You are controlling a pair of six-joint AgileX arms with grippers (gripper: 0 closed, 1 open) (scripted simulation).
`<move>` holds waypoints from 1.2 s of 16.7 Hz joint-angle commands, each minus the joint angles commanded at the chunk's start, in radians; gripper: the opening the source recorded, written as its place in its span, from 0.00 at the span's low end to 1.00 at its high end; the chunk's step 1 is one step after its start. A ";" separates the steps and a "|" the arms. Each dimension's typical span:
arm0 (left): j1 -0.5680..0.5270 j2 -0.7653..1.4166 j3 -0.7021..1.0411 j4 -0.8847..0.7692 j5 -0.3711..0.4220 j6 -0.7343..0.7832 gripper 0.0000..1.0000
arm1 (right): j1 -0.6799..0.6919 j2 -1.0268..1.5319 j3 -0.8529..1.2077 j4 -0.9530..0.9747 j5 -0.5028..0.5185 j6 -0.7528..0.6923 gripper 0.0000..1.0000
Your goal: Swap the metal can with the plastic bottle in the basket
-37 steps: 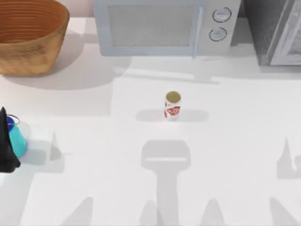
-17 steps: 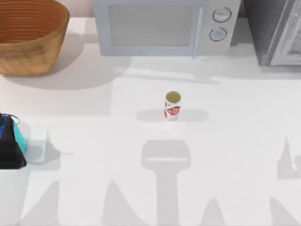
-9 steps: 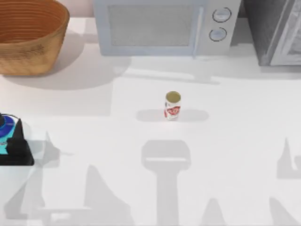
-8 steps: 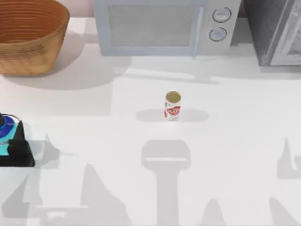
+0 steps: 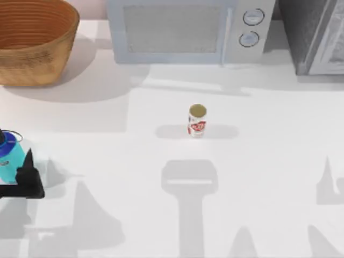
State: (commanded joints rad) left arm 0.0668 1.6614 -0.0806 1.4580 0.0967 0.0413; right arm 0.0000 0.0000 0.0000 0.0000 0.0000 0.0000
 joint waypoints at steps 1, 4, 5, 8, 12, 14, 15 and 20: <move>0.002 0.037 -0.002 0.033 0.002 0.001 1.00 | 0.000 0.000 0.000 0.000 0.000 0.000 1.00; 0.005 0.108 -0.005 0.096 0.005 0.003 1.00 | 0.000 0.000 0.000 0.000 0.000 0.000 1.00; 0.006 0.116 -0.005 0.104 0.006 0.004 1.00 | 0.000 0.000 0.000 0.000 0.000 0.000 1.00; 0.006 0.116 -0.005 0.104 0.006 0.004 1.00 | 0.000 0.000 0.000 0.000 0.000 0.000 1.00; 0.002 0.138 0.034 0.097 0.004 0.003 1.00 | 0.000 0.000 0.000 0.000 0.000 0.000 1.00; -0.001 0.170 0.058 0.094 0.000 0.002 1.00 | 0.000 0.000 0.000 0.000 0.000 0.000 1.00; -0.004 0.189 0.077 0.094 -0.003 0.001 1.00 | 0.000 0.000 0.000 0.000 0.000 0.000 1.00; -0.020 0.297 0.186 0.093 -0.016 -0.004 1.00 | 0.000 0.000 0.000 0.000 0.000 0.000 1.00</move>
State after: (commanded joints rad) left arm 0.0471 1.9580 0.1056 1.5513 0.0809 0.0374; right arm 0.0000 0.0000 0.0000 0.0000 0.0000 0.0000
